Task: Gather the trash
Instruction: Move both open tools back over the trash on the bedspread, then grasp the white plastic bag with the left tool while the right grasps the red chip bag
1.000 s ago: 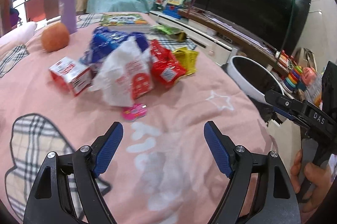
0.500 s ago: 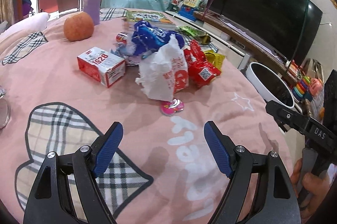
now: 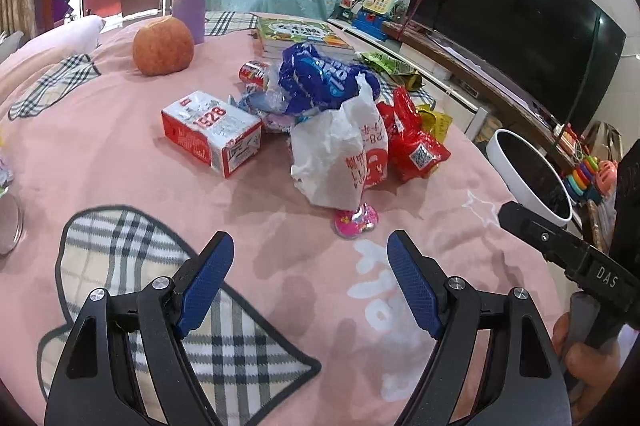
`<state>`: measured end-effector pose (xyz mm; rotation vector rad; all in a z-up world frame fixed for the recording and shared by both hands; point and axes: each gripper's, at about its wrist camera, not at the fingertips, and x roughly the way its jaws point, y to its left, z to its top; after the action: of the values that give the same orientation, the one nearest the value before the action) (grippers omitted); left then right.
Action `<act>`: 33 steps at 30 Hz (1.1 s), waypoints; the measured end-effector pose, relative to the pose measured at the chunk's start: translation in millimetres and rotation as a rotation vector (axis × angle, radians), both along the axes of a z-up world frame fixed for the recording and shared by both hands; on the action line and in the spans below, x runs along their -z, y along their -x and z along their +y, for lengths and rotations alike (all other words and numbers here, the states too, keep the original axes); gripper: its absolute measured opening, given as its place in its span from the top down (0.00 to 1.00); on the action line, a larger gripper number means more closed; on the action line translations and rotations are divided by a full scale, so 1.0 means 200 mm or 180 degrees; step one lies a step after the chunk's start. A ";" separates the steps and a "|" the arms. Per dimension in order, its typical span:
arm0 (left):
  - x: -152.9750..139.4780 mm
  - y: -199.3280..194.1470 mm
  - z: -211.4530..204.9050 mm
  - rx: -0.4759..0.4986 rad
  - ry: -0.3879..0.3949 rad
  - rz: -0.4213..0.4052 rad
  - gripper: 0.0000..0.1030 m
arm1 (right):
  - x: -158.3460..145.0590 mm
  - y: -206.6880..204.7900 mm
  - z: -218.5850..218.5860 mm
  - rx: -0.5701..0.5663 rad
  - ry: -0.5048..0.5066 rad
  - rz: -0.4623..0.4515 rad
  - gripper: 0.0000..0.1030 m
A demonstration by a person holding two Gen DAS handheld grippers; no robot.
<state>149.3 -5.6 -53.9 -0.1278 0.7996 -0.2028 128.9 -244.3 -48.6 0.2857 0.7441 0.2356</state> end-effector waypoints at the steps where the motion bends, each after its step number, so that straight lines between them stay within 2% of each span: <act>1: 0.00 -0.01 -0.01 0.0016 -0.0026 -0.0020 0.21 | 0.00 -0.01 0.01 -0.0026 0.0003 -0.0010 0.10; 4: -0.02 -0.05 -0.02 0.0061 -0.0094 -0.0081 0.21 | -0.01 -0.05 0.04 -0.0084 0.0010 -0.0036 0.16; 6: -0.03 -0.08 -0.03 0.0086 -0.0129 -0.0120 0.21 | -0.01 -0.08 0.06 -0.0118 0.0003 -0.0055 0.25; 11: -0.03 -0.17 -0.02 0.0164 -0.0129 -0.0168 0.23 | 0.00 -0.17 0.11 -0.0203 0.0010 -0.0025 0.37; 13: -0.03 -0.20 -0.03 0.0222 -0.0112 -0.0165 0.31 | 0.00 -0.20 0.13 -0.0221 0.0016 -0.0030 0.41; 16: -0.02 -0.23 -0.04 0.0301 -0.0098 -0.0130 0.50 | 0.00 -0.25 0.15 -0.0257 0.0019 -0.0035 0.48; 17: -0.01 -0.24 -0.04 0.0335 -0.0087 -0.0106 0.60 | 0.00 -0.26 0.16 -0.0266 0.0024 -0.0036 0.52; 18: -0.01 -0.24 -0.04 0.0360 -0.0078 -0.0088 0.65 | 0.00 -0.28 0.17 -0.0287 0.0028 -0.0033 0.58; 19: 0.00 -0.24 -0.05 0.0377 -0.0079 -0.0090 0.66 | 0.01 -0.30 0.18 -0.0303 0.0036 -0.0025 0.62; 21: -0.01 -0.23 -0.05 0.0394 -0.0108 -0.0142 0.72 | 0.02 -0.32 0.20 -0.0335 0.0064 0.0010 0.86; 22: -0.02 -0.22 -0.06 0.0402 -0.0118 -0.0163 0.73 | 0.03 -0.33 0.21 -0.0347 0.0072 0.0025 0.90; 26: -0.03 -0.18 -0.07 0.0415 -0.0093 -0.0193 0.79 | 0.02 -0.28 0.21 -0.0363 0.0059 -0.0016 0.97; 33: -0.09 -0.08 -0.12 0.0491 0.0003 -0.0282 0.81 | -0.02 -0.17 0.15 -0.0311 0.0022 -0.0089 0.99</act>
<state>165.1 -30.0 -35.4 -0.0575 0.7213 -0.3523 162.7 -215.1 -43.9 0.2393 0.7319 0.3288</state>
